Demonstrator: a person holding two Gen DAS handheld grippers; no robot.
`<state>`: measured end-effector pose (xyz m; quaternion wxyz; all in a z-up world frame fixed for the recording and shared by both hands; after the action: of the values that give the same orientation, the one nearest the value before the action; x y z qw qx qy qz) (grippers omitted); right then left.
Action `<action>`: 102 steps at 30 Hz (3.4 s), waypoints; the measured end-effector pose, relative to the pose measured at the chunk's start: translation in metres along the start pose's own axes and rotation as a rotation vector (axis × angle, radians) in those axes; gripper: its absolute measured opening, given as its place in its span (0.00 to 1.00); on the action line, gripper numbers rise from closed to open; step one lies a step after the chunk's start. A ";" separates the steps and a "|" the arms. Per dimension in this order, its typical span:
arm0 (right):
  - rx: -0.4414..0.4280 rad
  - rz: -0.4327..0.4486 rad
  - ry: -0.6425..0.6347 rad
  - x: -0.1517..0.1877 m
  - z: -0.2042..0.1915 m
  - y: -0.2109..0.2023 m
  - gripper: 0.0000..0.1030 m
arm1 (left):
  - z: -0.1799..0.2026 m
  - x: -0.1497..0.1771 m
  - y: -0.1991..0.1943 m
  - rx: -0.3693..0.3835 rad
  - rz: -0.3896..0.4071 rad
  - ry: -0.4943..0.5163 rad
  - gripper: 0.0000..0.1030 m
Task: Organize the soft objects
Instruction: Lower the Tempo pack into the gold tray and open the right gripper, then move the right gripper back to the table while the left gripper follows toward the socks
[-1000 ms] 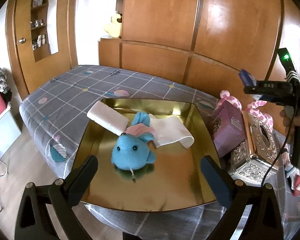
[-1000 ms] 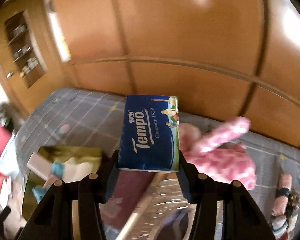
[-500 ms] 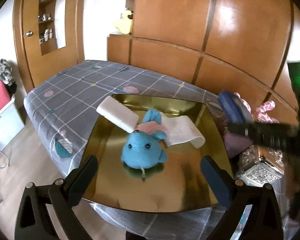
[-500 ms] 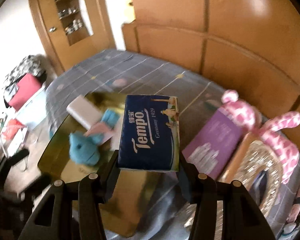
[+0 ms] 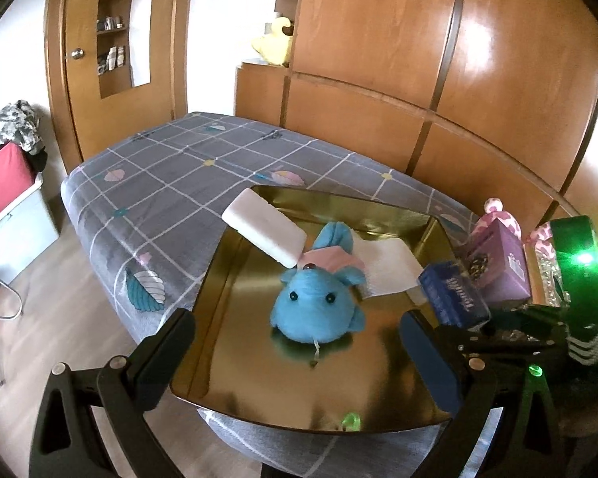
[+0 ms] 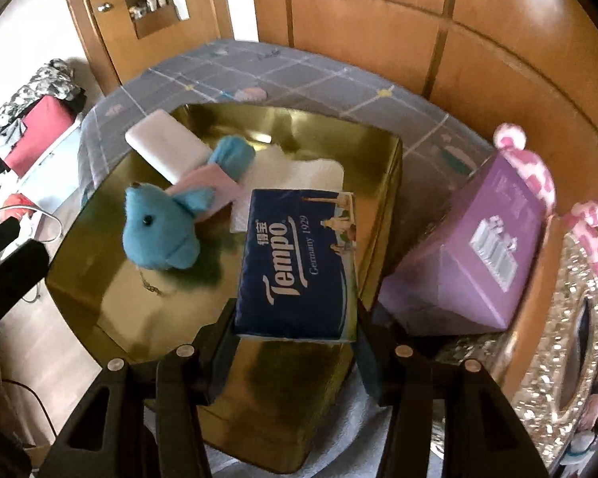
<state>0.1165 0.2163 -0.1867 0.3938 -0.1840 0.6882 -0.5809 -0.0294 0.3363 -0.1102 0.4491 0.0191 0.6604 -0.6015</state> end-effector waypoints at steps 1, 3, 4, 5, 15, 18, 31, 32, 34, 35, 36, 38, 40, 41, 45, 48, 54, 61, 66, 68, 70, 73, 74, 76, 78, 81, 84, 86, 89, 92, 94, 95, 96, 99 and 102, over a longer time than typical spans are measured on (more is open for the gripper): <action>0.009 0.000 0.004 -0.001 0.000 0.003 0.52 | 0.000 0.000 0.000 0.000 0.000 0.000 1.00; 0.029 0.013 0.011 -0.001 0.003 0.002 0.53 | -0.001 0.000 0.000 0.001 -0.001 -0.001 1.00; 0.024 0.017 0.012 -0.001 0.003 0.002 0.54 | -0.001 -0.001 0.000 0.000 0.000 0.000 1.00; 0.024 0.023 0.013 -0.001 0.003 0.000 0.56 | 0.000 -0.001 0.000 -0.001 0.001 0.002 1.00; 0.056 0.136 0.026 0.005 0.004 -0.032 0.57 | 0.006 0.000 -0.004 0.006 0.015 0.018 1.00; 0.069 0.159 0.035 0.010 0.005 -0.039 0.57 | 0.009 0.000 -0.006 0.009 0.019 0.025 1.00; 0.133 0.297 0.068 0.029 0.024 -0.084 0.57 | 0.024 0.003 -0.014 0.029 0.032 0.066 1.00; 0.137 0.307 0.068 0.030 0.026 -0.088 0.57 | 0.025 0.003 -0.014 0.031 0.032 0.070 1.00; 0.153 0.327 0.068 0.035 0.032 -0.097 0.57 | 0.027 0.004 -0.015 0.031 0.033 0.077 1.00; 0.160 0.332 0.069 0.036 0.033 -0.099 0.57 | 0.028 0.004 -0.016 0.033 0.034 0.079 1.00; 0.171 0.340 0.071 0.039 0.036 -0.103 0.57 | 0.030 0.004 -0.016 0.035 0.034 0.084 1.00; 0.183 0.348 0.075 0.043 0.042 -0.108 0.57 | 0.033 0.005 -0.017 0.037 0.036 0.089 1.00; 0.192 0.352 0.083 0.049 0.050 -0.113 0.57 | 0.036 0.005 -0.019 0.043 0.039 0.098 1.00; 0.198 0.355 0.087 0.052 0.054 -0.115 0.57 | 0.038 0.006 -0.020 0.047 0.040 0.104 1.00; 0.234 0.364 0.123 0.066 0.078 -0.125 0.57 | 0.050 0.008 -0.025 0.067 0.049 0.139 1.00; 0.265 0.371 0.168 0.079 0.102 -0.135 0.57 | 0.061 0.009 -0.030 0.081 0.060 0.173 1.00; 0.340 0.376 0.294 0.113 0.161 -0.155 0.57 | 0.082 0.013 -0.037 0.102 0.066 0.224 1.00; 0.427 0.391 0.459 0.164 0.226 -0.182 0.57 | 0.116 0.020 -0.044 0.139 0.076 0.317 1.00; 0.481 0.387 0.599 0.207 0.276 -0.198 0.57 | 0.146 0.025 -0.053 0.178 0.091 0.393 1.00; 0.508 0.385 0.646 0.225 0.294 -0.204 0.57 | 0.159 0.027 -0.057 0.194 0.095 0.420 1.00; 0.544 0.382 0.690 0.242 0.312 -0.210 0.57 | 0.172 0.030 -0.061 0.211 0.097 0.452 1.00; 0.589 0.375 0.774 0.273 0.343 -0.216 0.57 | 0.192 0.035 -0.065 0.237 0.098 0.500 1.00; 0.606 0.371 0.798 0.282 0.352 -0.217 0.57 | 0.197 0.037 -0.066 0.245 0.097 0.512 1.00; 0.648 0.360 0.856 0.306 0.374 -0.217 0.57 | 0.211 0.041 -0.069 0.260 0.097 0.545 1.00; 0.682 0.339 0.923 0.331 0.396 -0.214 0.57 | 0.225 0.044 -0.071 0.274 0.098 0.571 1.00; 0.713 0.319 1.019 0.367 0.420 -0.208 0.57 | 0.243 0.048 -0.073 0.290 0.097 0.608 1.00; 0.668 0.316 1.157 0.398 0.434 -0.204 0.57 | 0.266 0.054 -0.078 0.306 0.104 0.656 1.00; 0.613 0.340 1.225 0.408 0.440 -0.204 0.57 | 0.278 0.057 -0.079 0.318 0.101 0.680 1.00; 0.578 0.355 1.256 0.413 0.444 -0.205 0.57 | 0.298 0.065 -0.079 0.362 0.087 0.703 1.00; 0.552 0.371 1.276 0.414 0.442 -0.207 0.57 | 0.319 0.075 -0.078 0.410 0.068 0.725 1.00; 0.546 0.377 1.291 0.413 0.443 -0.206 0.57 | 0.337 0.085 -0.079 0.476 0.048 0.745 1.00; 0.542 0.378 1.298 0.414 0.443 -0.206 0.57 | 0.342 0.089 -0.079 0.491 0.042 0.753 1.00; 0.535 0.374 1.310 0.415 0.445 -0.205 0.57 | 0.352 0.095 -0.077 0.513 0.023 0.769 1.00; 0.504 0.371 1.337 0.419 0.446 -0.201 0.57 | 0.375 0.110 -0.071 0.530 -0.023 0.819 1.00; 0.496 0.378 1.334 0.418 0.446 -0.201 0.57 | 0.393 0.123 -0.062 0.540 -0.070 0.841 1.00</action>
<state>0.1527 -0.4244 -0.1403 0.0149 0.4246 0.6497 -0.6304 0.0864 -0.0632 -0.0878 0.1026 0.3534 0.6052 -0.7059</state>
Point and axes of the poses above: each gripper's, at about its wrist camera, not at the fingertips, and y roughly the way its jaws point, z to its right, x to its underside, the point moved 6 cm from there along y, roughly the way its jaws point, and after that the axes turned 7 degrees about -z, right-handed, at the moved point
